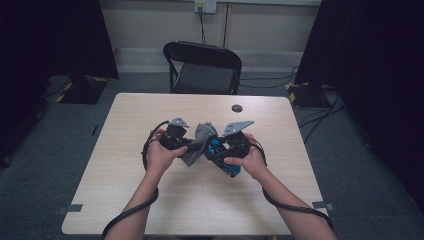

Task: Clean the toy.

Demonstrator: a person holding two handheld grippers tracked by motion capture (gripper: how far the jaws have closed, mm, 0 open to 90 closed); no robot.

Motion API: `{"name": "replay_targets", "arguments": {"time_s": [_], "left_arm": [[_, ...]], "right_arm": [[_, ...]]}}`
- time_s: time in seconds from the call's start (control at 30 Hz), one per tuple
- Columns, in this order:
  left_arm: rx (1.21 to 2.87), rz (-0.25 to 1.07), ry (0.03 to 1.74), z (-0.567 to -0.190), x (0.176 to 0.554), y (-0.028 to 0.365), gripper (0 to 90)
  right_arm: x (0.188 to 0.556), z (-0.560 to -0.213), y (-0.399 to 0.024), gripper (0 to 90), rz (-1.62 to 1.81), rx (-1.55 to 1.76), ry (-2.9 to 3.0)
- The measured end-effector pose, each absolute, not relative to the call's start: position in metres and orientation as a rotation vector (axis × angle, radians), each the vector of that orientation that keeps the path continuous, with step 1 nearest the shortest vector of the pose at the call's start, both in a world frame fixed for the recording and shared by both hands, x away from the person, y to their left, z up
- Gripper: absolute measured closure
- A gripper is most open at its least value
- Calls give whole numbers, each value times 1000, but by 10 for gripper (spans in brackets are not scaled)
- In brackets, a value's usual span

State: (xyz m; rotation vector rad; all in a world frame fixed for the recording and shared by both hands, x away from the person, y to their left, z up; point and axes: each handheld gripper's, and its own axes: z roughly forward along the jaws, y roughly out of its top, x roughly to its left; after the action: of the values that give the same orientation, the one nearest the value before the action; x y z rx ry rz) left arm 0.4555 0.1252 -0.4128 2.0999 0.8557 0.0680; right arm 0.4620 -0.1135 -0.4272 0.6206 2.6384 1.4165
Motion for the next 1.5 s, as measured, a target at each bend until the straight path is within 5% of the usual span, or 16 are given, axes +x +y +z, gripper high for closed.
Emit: {"name": "replay_targets", "arguments": {"time_s": [1.5], "left_arm": [[2205,7,747,-431,422,125,723]], "right_arm": [[486,-426,-137,259,1341,773,2561]]}}
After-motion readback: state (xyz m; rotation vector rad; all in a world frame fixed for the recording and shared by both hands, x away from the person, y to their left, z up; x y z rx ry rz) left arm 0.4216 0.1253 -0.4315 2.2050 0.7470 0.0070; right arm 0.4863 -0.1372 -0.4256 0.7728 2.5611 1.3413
